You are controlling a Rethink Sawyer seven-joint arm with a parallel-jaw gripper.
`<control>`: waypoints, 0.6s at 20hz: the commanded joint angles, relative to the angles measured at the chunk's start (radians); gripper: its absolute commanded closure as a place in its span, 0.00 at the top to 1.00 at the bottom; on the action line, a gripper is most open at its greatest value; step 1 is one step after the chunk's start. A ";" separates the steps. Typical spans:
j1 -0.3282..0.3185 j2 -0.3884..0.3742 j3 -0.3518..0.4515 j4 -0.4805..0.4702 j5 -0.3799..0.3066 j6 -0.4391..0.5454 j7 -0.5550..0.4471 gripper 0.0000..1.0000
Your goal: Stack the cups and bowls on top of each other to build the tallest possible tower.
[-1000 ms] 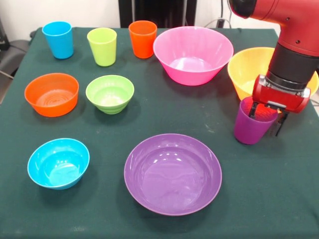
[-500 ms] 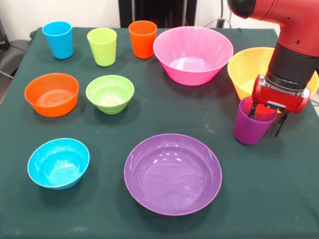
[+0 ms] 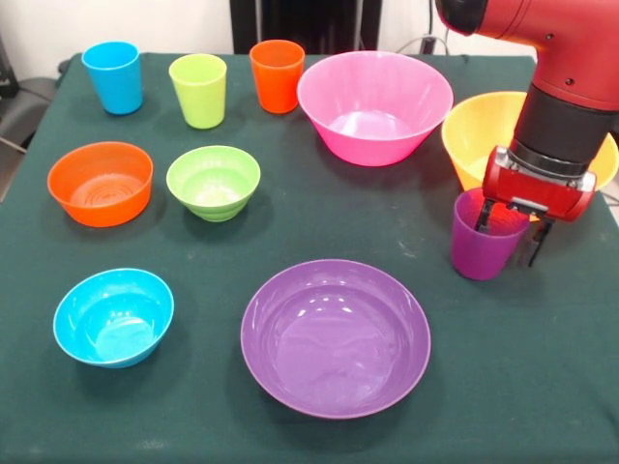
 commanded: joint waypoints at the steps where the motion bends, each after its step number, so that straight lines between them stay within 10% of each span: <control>1: -0.043 0.004 0.129 0.016 -0.010 0.049 0.092 1.00; 12: -0.058 -0.023 0.144 0.033 -0.019 0.062 0.076 1.00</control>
